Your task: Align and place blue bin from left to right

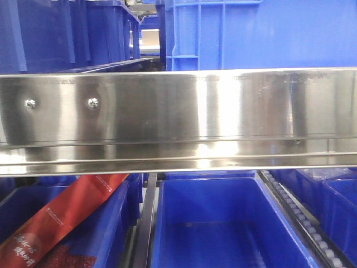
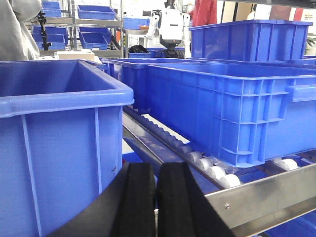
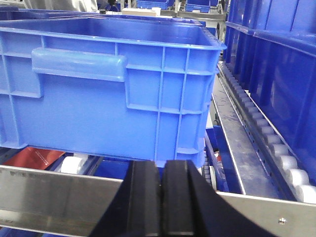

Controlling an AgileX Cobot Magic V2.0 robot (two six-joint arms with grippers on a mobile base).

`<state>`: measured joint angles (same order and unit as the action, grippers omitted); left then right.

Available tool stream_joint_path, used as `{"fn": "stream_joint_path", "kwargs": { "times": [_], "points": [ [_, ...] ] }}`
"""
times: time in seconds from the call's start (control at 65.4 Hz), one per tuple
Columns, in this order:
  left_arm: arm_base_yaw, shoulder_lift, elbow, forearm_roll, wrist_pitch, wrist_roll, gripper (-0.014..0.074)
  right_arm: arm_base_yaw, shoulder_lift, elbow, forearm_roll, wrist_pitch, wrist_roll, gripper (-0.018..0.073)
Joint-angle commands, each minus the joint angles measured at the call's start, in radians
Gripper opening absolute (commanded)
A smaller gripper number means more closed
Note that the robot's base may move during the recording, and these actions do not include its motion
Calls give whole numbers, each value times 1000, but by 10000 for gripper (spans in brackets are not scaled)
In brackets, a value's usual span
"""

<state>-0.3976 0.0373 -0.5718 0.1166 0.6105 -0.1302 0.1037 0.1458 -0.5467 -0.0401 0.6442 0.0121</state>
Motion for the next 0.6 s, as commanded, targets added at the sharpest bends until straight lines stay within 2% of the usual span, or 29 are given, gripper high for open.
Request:
{"fn": "stream_joint_path", "kwargs": {
  "times": [0.0,0.382,0.489,0.581],
  "points": [
    [-4,-5,3,0,-11,3,13,-2,-7,3,-9,-25,-6,-79],
    [0,-5,3,0,-6,3,13,-2,-7,3,-9,-25,-6,-79],
    [64,-5,27,23,-51,3,13,-2,-7,3,-9,-25,-6,-79],
    [144,-6,101,48,-155,3,13,-2,-7,3,-9,-25,-6,-79]
  ]
}}
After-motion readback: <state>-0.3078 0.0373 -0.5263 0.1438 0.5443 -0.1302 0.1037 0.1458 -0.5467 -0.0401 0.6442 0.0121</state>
